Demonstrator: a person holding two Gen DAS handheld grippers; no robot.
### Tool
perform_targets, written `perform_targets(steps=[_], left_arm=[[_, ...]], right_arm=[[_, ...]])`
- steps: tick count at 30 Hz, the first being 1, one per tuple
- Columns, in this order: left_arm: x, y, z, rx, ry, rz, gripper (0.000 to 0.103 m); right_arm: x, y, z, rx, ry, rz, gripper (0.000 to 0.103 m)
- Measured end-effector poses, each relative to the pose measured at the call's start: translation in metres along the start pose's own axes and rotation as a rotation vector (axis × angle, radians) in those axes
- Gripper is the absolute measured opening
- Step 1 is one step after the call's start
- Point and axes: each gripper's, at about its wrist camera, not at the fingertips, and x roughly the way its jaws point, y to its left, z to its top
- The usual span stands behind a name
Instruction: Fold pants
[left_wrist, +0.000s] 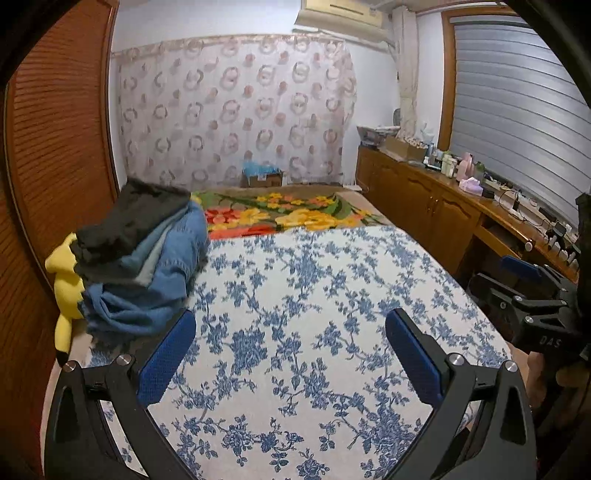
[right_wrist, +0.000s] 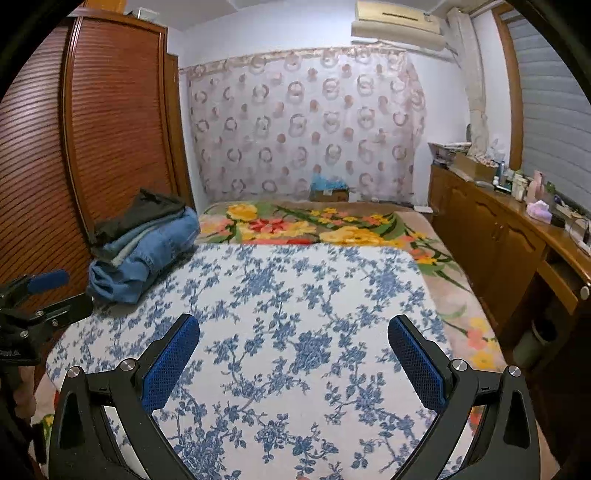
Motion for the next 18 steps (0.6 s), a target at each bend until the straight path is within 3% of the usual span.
perform_targets(steps=[18], left_arm=[[-0.054,0.001,0.025,0.008,-0.125,0.022,0.103]], right_arm=[[-0.038,-0.001,0.001,-0.003,-0.12,-0.009,0.102]])
